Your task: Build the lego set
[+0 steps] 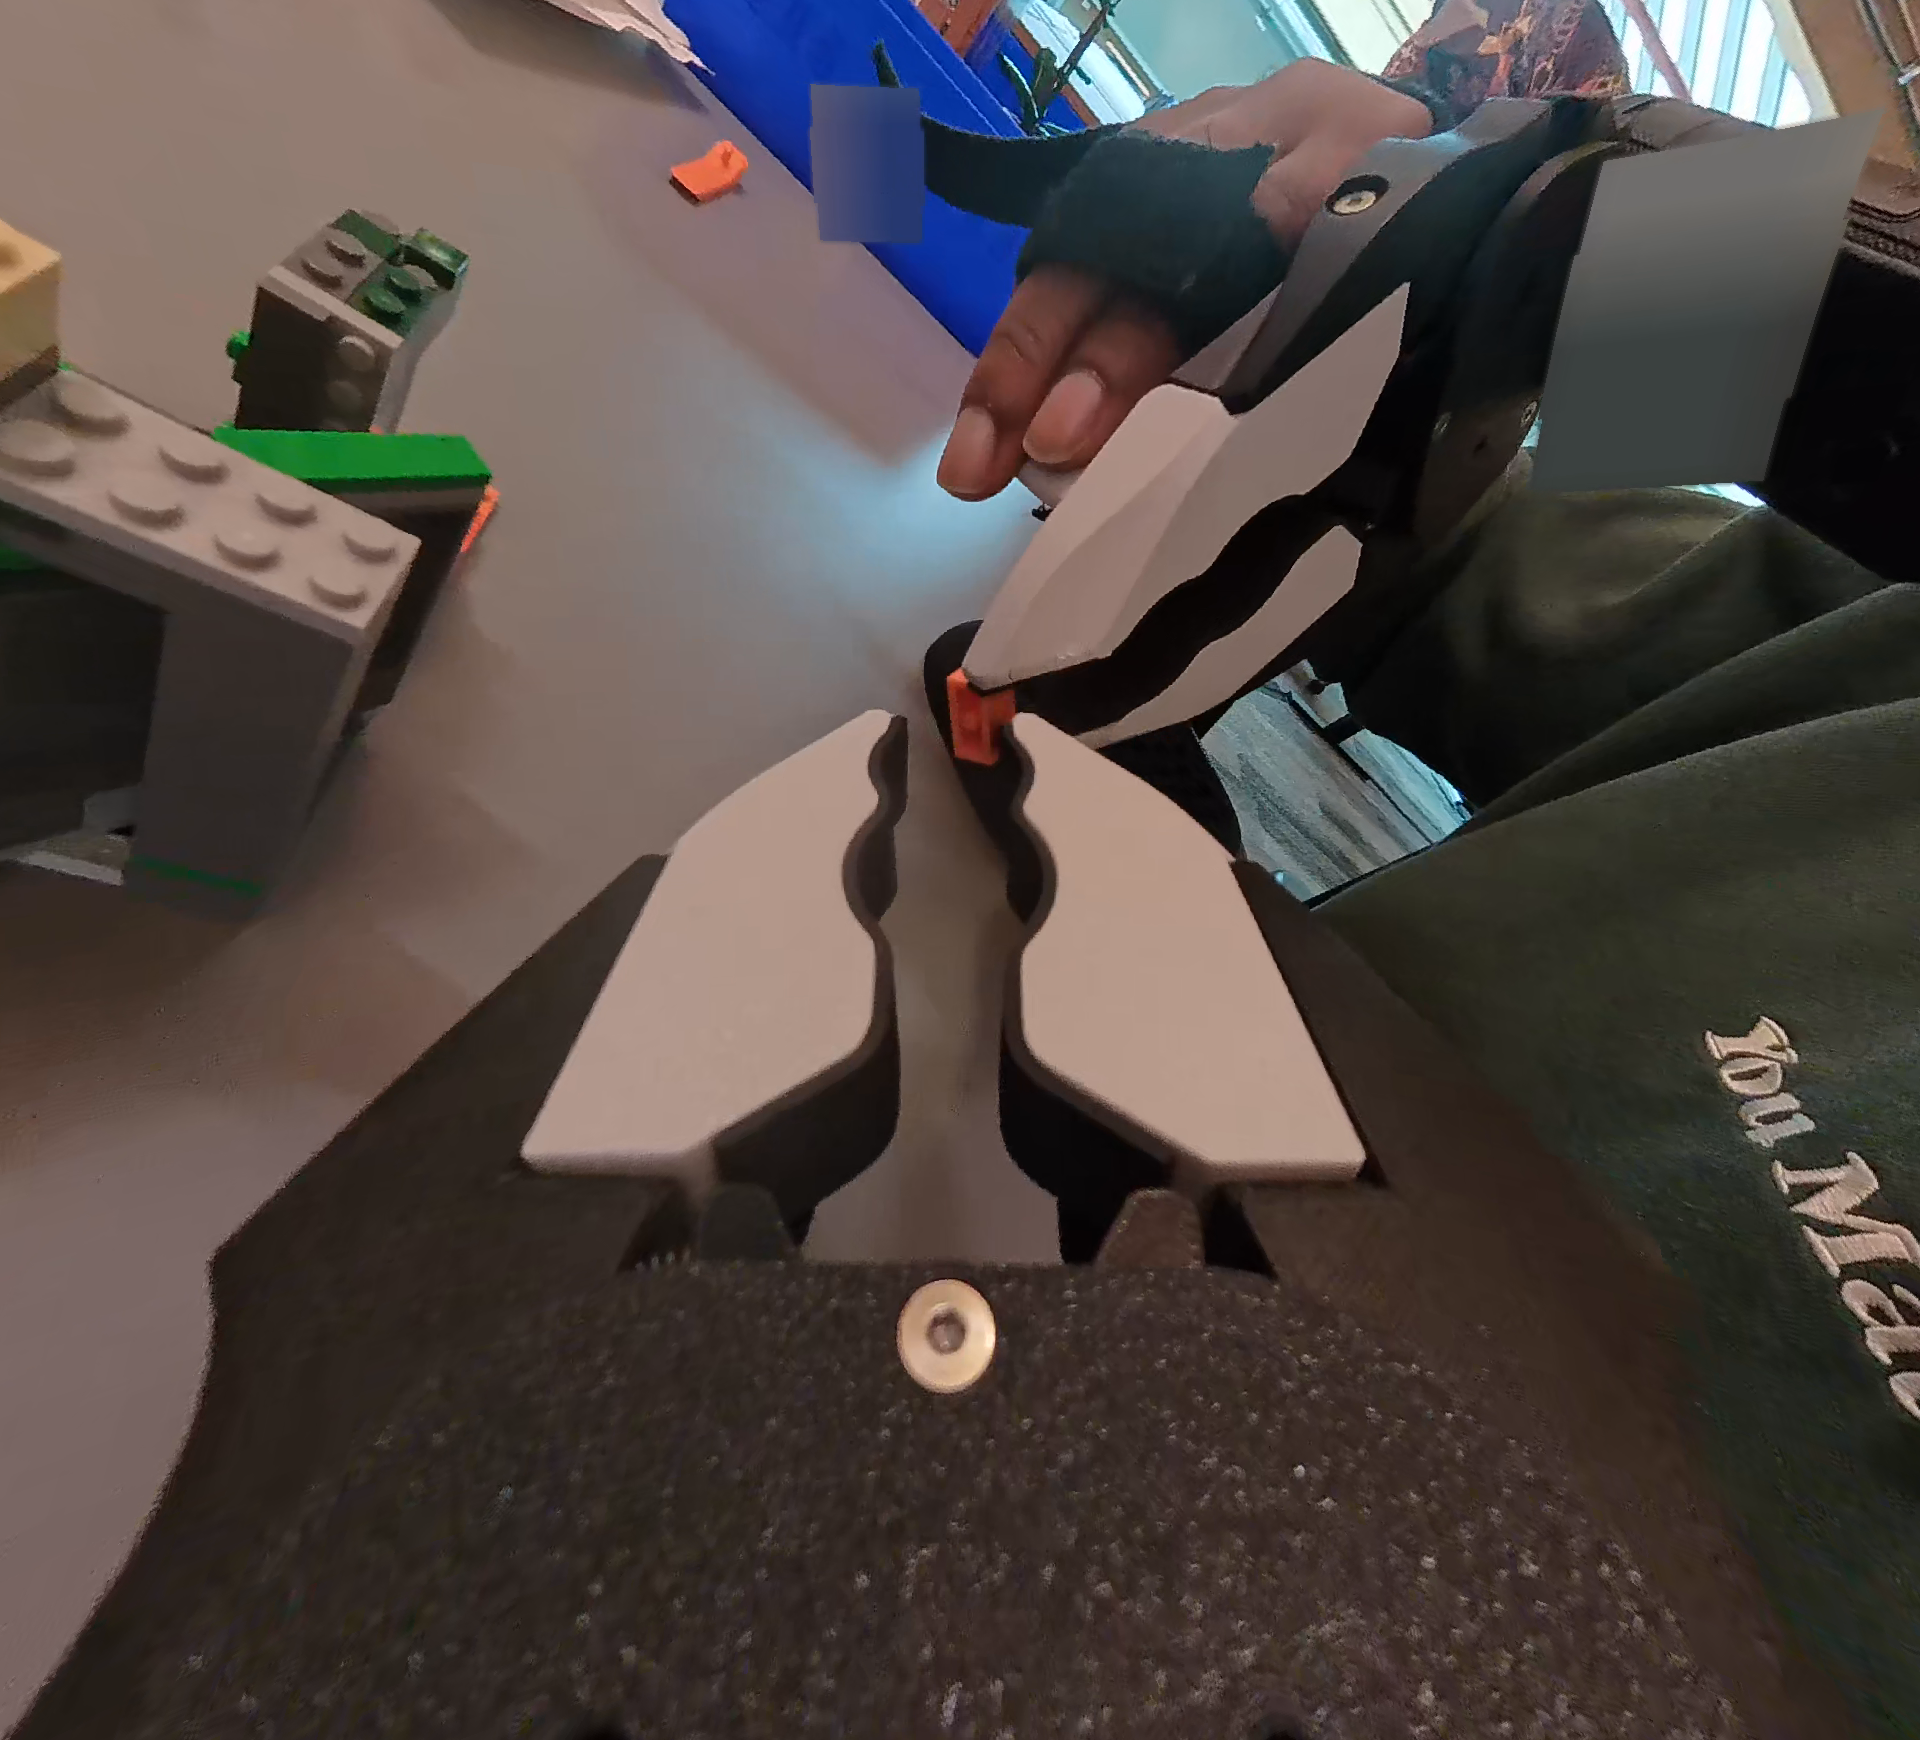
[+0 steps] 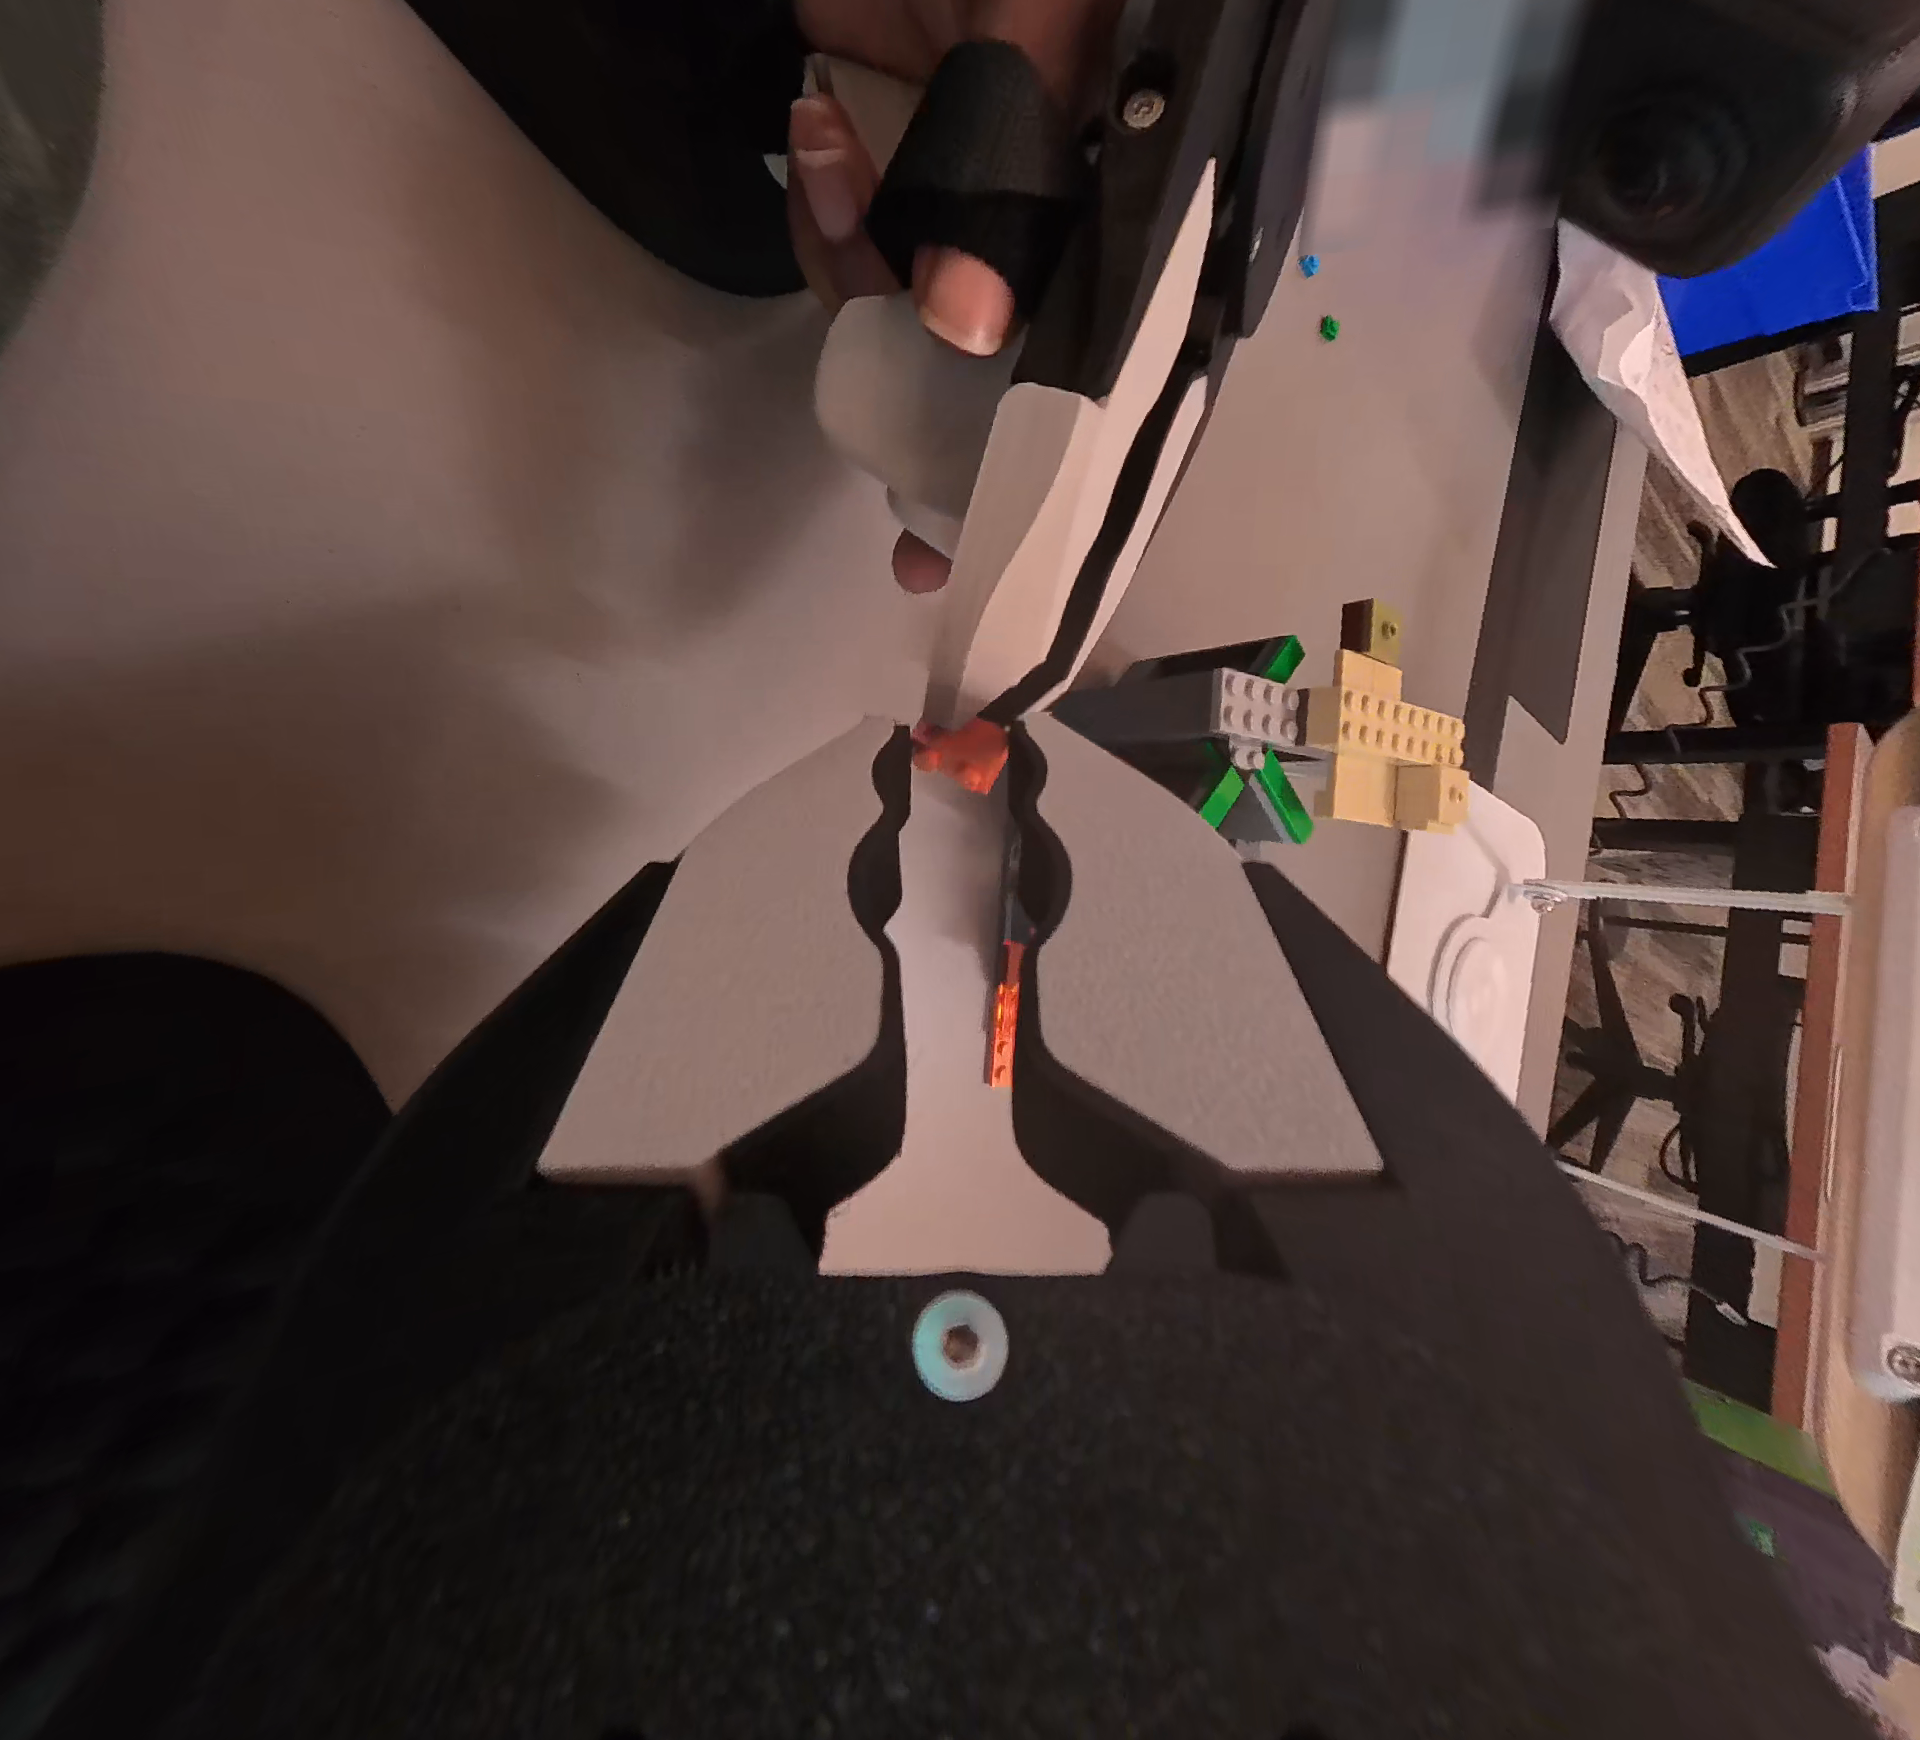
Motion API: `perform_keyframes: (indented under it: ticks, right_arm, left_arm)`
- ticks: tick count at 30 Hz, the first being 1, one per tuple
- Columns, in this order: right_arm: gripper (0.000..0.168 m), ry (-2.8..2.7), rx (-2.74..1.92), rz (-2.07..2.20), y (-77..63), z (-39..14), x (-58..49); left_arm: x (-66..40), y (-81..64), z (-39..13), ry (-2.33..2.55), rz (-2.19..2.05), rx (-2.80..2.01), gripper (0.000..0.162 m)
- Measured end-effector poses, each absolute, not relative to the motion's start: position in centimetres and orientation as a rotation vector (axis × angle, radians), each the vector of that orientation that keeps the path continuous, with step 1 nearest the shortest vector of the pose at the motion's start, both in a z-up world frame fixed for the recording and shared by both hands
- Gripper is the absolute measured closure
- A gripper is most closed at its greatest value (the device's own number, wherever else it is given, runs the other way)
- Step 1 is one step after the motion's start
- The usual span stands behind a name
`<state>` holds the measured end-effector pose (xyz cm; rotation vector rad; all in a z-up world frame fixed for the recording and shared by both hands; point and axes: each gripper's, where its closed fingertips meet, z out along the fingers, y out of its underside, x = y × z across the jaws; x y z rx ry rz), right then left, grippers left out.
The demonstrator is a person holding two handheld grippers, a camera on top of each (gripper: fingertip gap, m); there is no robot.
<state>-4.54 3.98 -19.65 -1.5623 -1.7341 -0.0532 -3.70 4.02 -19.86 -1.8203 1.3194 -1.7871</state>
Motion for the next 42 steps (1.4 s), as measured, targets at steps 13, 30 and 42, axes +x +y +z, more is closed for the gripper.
perform_keyframes:
  ticks: [13,30,42]
  right_arm:
    - [0.151,-1.733,-1.582,-0.047,3.7,-19.9,-4.3]
    - [0.151,-1.708,-1.633,-0.07,4.4,-20.0,-4.3]
    - [0.151,-1.72,-1.628,-0.157,4.6,-20.4,-4.6]
  left_arm:
    - [-3.4,4.2,-20.2,1.314,-1.726,-1.825,0.159]
    - [-3.5,3.9,-20.0,1.331,-1.701,-1.807,0.148]
    - [-3.5,4.2,-20.0,1.264,-1.751,-1.836,0.143]
